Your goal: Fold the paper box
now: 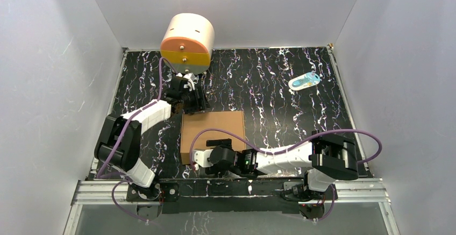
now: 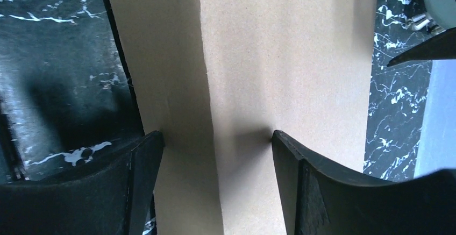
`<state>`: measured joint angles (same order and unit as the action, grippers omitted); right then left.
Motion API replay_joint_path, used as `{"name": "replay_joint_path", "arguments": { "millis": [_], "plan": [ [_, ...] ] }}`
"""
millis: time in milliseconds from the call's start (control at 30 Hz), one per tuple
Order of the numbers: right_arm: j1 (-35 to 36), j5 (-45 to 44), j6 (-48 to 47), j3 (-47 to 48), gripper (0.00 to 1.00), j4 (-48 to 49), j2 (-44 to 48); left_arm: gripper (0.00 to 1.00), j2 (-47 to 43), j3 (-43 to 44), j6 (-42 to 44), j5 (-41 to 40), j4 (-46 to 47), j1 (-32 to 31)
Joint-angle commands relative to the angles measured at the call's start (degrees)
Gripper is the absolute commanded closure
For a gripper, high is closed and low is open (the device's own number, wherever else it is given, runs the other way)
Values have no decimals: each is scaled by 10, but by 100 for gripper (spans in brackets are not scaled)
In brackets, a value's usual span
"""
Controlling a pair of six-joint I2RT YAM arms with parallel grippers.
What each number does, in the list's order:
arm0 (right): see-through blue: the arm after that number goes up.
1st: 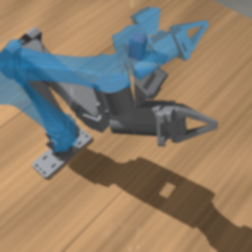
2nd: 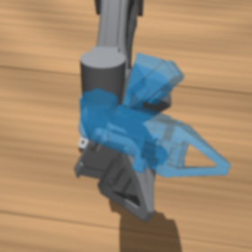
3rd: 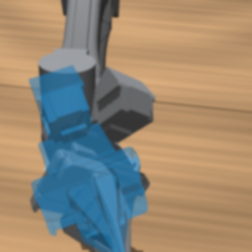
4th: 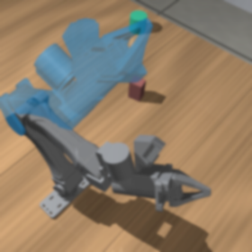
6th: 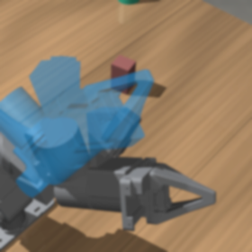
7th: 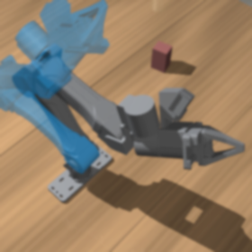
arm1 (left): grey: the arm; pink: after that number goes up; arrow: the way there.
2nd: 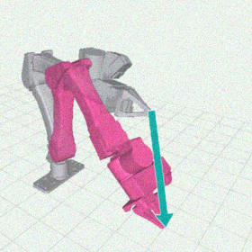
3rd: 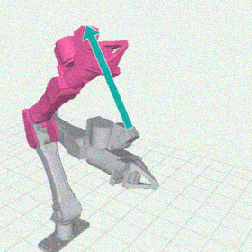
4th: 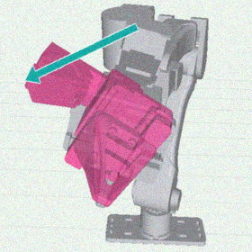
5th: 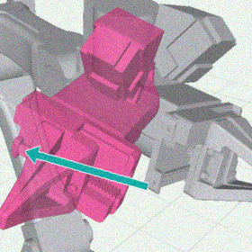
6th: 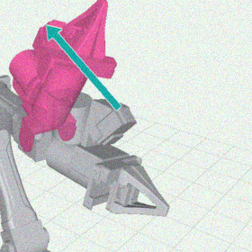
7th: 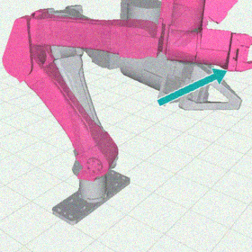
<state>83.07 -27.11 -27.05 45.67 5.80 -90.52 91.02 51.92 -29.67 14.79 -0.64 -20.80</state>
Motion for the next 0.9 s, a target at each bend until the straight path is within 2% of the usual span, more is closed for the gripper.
{"name": "replay_joint_path", "arguments": {
  "millis": [0,200,300,433,633,867],
  "plan": [
    [-30,-57,-38,-6,21,83,-3,39,-6,0,4,28,-59,-9],
    [-62,-38,-58,4,34,106,-2,41,13,25,10,37,-61,-9],
    [-68,-29,-62,11,32,108,-5,39,13,38,14,19,-65,-9],
    [-74,-17,-29,20,28,80,14,36,-26,65,16,-50,-92,-9],
    [-99,-31,120,30,26,-14,95,28,-97,78,15,-123,-124,-2],
    [-152,-10,321,22,26,-155,169,25,-80,75,6,-91,-112,26]
  ]
}}
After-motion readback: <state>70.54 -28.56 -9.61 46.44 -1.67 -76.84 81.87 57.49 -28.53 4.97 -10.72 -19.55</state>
